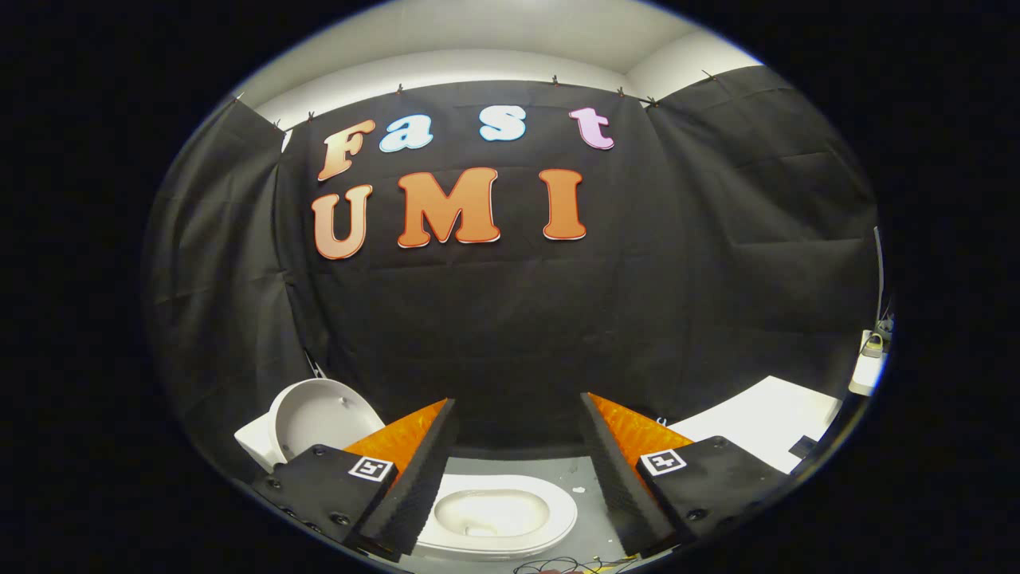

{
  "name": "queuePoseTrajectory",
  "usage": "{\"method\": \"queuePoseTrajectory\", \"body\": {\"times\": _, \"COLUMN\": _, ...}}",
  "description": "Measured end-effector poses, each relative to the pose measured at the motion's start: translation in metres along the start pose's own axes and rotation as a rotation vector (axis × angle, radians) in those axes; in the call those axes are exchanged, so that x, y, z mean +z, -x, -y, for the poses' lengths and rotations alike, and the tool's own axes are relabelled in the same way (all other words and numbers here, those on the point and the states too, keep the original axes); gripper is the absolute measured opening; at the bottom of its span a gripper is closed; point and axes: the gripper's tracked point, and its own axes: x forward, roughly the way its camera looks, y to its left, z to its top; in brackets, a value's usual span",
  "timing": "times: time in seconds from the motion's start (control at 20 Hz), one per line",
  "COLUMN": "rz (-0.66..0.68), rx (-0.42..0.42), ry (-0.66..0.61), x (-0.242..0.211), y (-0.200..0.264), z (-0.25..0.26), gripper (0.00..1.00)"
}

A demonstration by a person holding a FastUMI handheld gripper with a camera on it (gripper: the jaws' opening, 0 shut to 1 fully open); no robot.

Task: Open the toilet lid.

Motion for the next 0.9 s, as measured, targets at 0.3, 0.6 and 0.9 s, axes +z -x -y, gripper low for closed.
{"method": "queuePoseTrajectory", "body": {"times": 0.3, "rz": 0.025, "rx": -0.012, "ry": -0.011, "x": 0.017, "y": 0.009, "z": 0.022, "gripper": 0.97}}
{"method": "queuePoseTrajectory", "body": {"times": 0.6, "rz": 0.047, "rx": -0.038, "ry": -0.037, "x": 0.026, "y": 0.014, "z": 0.044, "gripper": 0.97}}
{"method": "queuePoseTrajectory", "body": {"times": 0.9, "rz": 0.042, "rx": -0.035, "ry": -0.034, "x": 0.023, "y": 0.012, "z": 0.047, "gripper": 0.97}}
